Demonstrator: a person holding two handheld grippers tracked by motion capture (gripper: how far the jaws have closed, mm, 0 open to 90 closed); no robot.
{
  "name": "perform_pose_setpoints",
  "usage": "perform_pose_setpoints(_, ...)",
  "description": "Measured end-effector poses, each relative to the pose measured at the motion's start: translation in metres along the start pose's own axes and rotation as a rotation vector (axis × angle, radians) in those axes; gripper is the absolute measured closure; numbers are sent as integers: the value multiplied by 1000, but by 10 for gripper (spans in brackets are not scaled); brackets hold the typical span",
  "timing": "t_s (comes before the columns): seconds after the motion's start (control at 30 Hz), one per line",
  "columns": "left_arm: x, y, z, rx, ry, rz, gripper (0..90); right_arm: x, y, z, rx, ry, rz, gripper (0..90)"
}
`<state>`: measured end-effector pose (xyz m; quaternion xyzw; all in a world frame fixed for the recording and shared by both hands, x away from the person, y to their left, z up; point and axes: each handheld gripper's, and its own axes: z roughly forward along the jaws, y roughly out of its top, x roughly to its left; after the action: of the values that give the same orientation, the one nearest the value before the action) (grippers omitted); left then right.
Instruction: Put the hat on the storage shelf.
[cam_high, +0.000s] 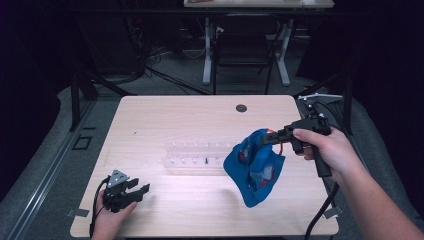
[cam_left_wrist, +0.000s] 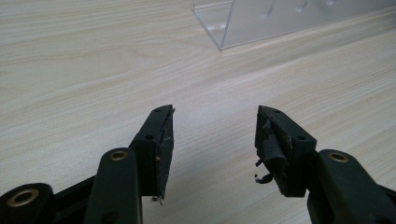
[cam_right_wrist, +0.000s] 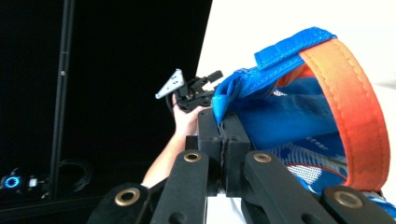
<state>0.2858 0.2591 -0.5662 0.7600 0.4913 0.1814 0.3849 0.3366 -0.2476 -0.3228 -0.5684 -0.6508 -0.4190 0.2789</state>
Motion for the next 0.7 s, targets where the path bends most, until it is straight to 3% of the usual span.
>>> perform_pose_setpoints(0.13, 1, 0, -1, 0, 3, -1, 476, 6, 4, 6, -5, 54, -16, 896)
perform_pose_setpoints(0.7, -1, 1, -1, -8, -8, -2, 475, 26, 24, 31, -32, 102, -38, 897)
